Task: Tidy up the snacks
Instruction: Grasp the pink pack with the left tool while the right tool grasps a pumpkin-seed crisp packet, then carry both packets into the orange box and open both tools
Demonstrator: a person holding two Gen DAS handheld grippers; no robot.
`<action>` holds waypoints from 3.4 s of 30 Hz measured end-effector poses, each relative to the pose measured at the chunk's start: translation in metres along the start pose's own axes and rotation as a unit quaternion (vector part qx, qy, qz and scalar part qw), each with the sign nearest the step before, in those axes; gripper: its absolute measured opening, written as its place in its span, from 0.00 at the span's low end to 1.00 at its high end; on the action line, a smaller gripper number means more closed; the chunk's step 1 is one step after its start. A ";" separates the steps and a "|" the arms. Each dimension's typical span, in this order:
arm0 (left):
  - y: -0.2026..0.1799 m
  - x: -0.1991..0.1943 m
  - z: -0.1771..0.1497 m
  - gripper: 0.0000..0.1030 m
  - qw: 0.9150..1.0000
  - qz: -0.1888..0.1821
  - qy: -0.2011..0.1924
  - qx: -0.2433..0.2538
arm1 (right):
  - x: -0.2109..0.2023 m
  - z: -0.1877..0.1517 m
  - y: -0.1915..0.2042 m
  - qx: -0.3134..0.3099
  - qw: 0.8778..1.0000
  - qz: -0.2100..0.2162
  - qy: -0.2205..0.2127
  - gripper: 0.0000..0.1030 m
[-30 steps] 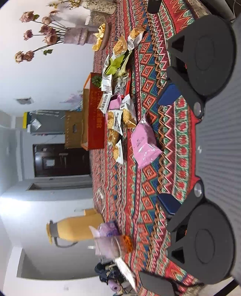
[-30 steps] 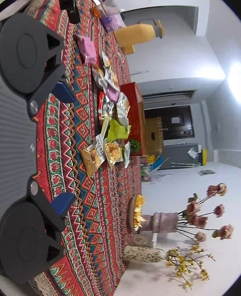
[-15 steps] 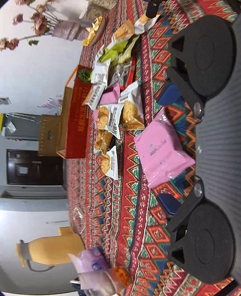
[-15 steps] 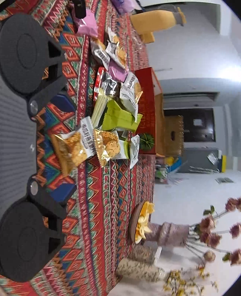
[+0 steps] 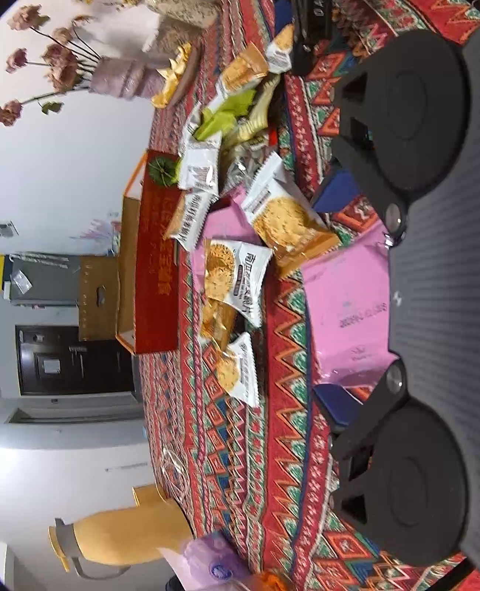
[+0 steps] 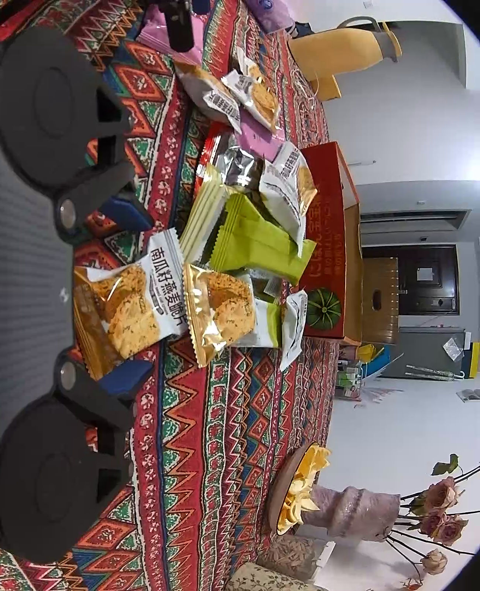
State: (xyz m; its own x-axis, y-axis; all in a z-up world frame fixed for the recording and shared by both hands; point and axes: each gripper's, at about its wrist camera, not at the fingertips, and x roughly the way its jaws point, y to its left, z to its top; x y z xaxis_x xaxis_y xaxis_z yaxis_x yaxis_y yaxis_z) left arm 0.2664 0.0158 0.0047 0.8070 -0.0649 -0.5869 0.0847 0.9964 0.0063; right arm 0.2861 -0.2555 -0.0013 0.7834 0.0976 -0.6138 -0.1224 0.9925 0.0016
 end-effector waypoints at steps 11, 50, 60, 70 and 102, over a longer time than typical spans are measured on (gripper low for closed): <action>-0.004 -0.005 -0.011 0.70 0.998 0.048 0.019 -0.036 | -0.020 -0.011 -0.007 -0.004 1.000 0.013 -0.011 0.40; -0.004 -0.091 0.064 0.66 0.993 0.032 -0.109 0.010 | -0.115 0.049 -0.029 -0.048 0.988 0.010 -0.146 0.41; 0.013 -0.025 0.142 0.66 0.991 0.028 -0.132 0.011 | -0.051 0.144 -0.029 -0.080 0.981 0.009 -0.177 0.41; 0.021 0.071 0.218 0.66 0.992 0.036 -0.122 0.011 | 0.045 0.229 -0.027 -0.086 0.980 0.017 -0.177 0.41; 0.037 0.328 0.296 0.84 0.997 0.062 0.034 0.012 | 0.320 0.327 -0.015 -0.066 0.998 -0.002 -0.018 0.74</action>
State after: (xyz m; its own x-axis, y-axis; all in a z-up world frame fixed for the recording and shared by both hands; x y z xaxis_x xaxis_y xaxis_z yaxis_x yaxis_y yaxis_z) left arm 0.7074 0.0152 0.0520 0.7711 0.0635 -0.6335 0.0016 0.9948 0.1016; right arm 0.7376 -0.2153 0.0601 0.8053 0.0979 -0.5847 -0.1959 0.9748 -0.1066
